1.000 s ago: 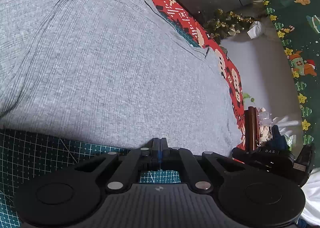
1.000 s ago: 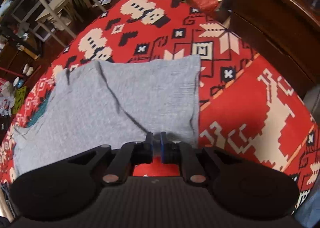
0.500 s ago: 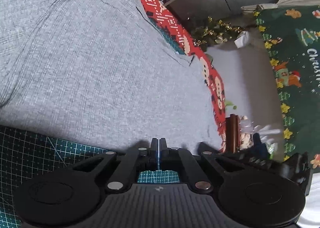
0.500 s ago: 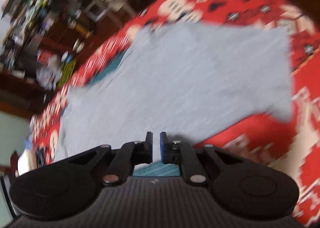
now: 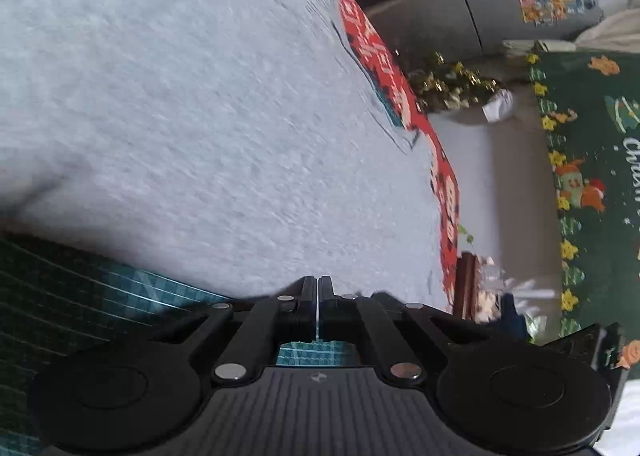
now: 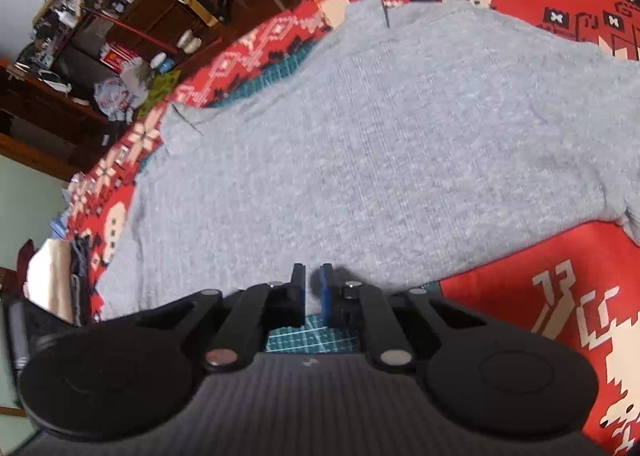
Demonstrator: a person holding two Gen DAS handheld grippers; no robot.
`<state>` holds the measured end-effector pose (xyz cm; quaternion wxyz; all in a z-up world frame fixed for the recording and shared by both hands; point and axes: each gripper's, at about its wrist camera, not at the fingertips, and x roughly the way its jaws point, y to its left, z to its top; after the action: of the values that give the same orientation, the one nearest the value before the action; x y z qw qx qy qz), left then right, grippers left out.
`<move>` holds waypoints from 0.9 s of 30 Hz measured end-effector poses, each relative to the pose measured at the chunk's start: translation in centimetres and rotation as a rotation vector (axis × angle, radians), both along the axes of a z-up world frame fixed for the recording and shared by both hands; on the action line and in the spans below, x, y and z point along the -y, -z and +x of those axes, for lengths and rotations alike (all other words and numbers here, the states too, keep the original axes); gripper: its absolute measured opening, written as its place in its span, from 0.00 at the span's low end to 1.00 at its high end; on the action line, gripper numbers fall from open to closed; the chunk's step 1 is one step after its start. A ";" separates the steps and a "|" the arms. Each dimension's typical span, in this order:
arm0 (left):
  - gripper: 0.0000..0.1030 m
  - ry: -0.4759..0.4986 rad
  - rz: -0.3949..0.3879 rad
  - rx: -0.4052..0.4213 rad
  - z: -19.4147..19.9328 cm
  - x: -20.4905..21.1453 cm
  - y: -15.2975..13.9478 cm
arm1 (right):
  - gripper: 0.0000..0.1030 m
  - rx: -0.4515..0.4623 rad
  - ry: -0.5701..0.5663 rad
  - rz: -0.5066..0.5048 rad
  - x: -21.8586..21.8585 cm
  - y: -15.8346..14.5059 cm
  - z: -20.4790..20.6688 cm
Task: Fold clothes
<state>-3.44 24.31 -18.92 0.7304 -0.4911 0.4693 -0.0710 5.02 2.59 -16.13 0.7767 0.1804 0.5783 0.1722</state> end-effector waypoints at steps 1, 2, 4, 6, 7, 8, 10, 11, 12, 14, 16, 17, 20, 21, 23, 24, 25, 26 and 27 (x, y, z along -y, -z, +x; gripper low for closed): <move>0.01 -0.009 0.013 -0.003 -0.2 -0.2 -0.2 | 0.08 -0.007 0.000 -0.002 0.1 0.3 0.1; 0.01 -0.015 0.023 -0.006 -0.3 -0.4 -0.3 | 0.07 -0.014 0.001 -0.004 0.1 0.5 0.2; 0.01 -0.019 0.035 -0.013 -0.7 -0.6 -0.5 | 0.07 -0.023 0.006 0.007 0.2 0.7 0.4; 0.01 -0.023 0.048 -0.018 -1.1 -0.8 -0.6 | 0.07 -0.030 0.011 0.016 0.4 0.9 0.5; 0.01 -0.025 0.056 -0.018 -1.4 -0.8 -0.7 | 0.07 -0.032 0.011 0.018 0.4 0.9 0.5; 0.01 -0.027 0.067 -0.016 -1.6 -0.9 -0.8 | 0.07 -0.034 0.011 0.021 0.5 1.0 0.6; 0.01 -0.032 0.102 -0.010 -2.0 -1.1 -1.2 | 0.07 -0.033 0.008 0.019 0.5 1.0 0.6; 0.01 -0.034 0.129 -0.003 -2.2 -1.1 -1.5 | 0.07 -0.033 0.007 0.018 0.5 0.9 0.6; 0.01 -0.037 0.157 0.008 -2.4 -1.1 -1.8 | 0.07 -0.032 0.006 0.017 0.4 0.9 0.6; 0.01 -0.051 0.203 0.020 -2.8 -1.4 -2.2 | 0.07 -0.032 0.003 0.015 0.4 0.9 0.6; 0.01 -0.069 0.236 0.023 -3.2 -1.9 -2.4 | 0.07 -0.033 0.002 0.015 0.5 0.8 0.6; 0.01 -0.084 0.236 0.019 -3.4 -2.3 -2.4 | 0.07 -0.034 0.003 0.016 0.6 0.8 0.7; 0.01 -0.129 0.243 0.007 -4.3 -3.3 -2.5 | 0.06 -0.036 0.005 0.017 0.6 0.8 0.6; 0.01 -0.144 0.245 0.002 -4.5 -3.6 -2.5 | 0.06 -0.036 0.005 0.017 0.6 0.8 0.6; 0.01 -0.175 0.260 -0.005 -5.2 -4.3 -2.7 | 0.06 -0.036 0.006 0.017 0.6 0.8 0.6; 0.01 -0.190 0.267 -0.008 -5.5 -4.7 -2.9 | 0.06 -0.037 0.007 0.018 0.6 0.8 0.6; 0.01 -0.204 0.270 -0.011 -5.8 -5.1 -3.0 | 0.06 -0.039 0.008 0.020 0.7 0.8 0.6; 0.01 -0.218 0.273 -0.014 -6.1 -5.5 -3.0 | 0.06 -0.040 0.009 0.021 0.7 0.8 0.7; 0.01 -0.232 0.275 -0.017 -6.4 -5.9 -3.1 | 0.06 -0.042 0.011 0.023 0.7 0.9 0.7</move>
<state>-9.85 30.21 -15.80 0.7901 -0.4379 0.4210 0.0826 5.75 1.86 -16.98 0.7632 0.1959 0.5915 0.1709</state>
